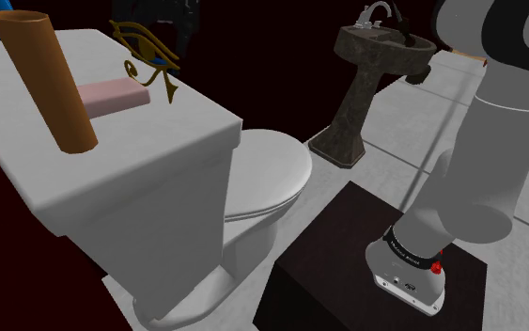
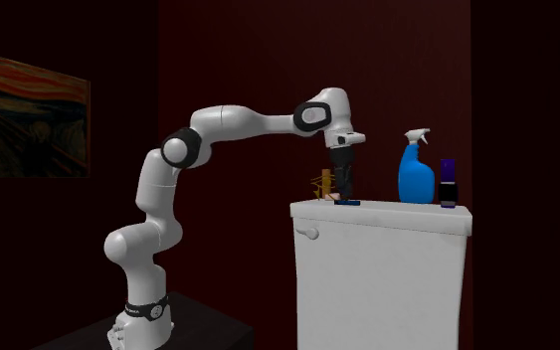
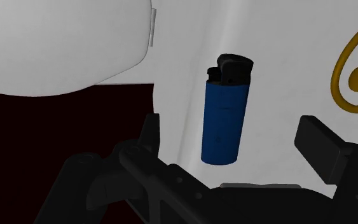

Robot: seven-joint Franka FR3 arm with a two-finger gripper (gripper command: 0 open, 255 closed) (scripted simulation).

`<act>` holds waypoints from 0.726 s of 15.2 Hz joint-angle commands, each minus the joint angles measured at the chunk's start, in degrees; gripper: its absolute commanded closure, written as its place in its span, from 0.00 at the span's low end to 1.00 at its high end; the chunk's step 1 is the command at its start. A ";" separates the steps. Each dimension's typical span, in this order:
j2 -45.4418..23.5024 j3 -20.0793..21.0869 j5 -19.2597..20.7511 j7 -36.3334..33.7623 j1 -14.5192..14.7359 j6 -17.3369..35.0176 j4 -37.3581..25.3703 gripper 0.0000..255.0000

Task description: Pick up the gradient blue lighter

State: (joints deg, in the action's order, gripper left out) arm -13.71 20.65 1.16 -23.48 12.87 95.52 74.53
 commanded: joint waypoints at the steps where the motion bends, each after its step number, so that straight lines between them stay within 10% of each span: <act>1: 0.35 -0.02 -0.14 0.08 -0.12 1.60 1.91 0.00; 2: 0.36 -0.02 -0.14 0.08 -0.12 1.60 1.93 0.00; 3: 0.52 -0.01 -0.19 0.07 -0.14 1.72 2.20 1.00; 11: 0.48 0.03 -0.15 -0.06 -0.05 1.84 2.27 1.00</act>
State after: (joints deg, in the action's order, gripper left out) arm -13.06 20.68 0.98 -23.50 12.78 97.36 76.70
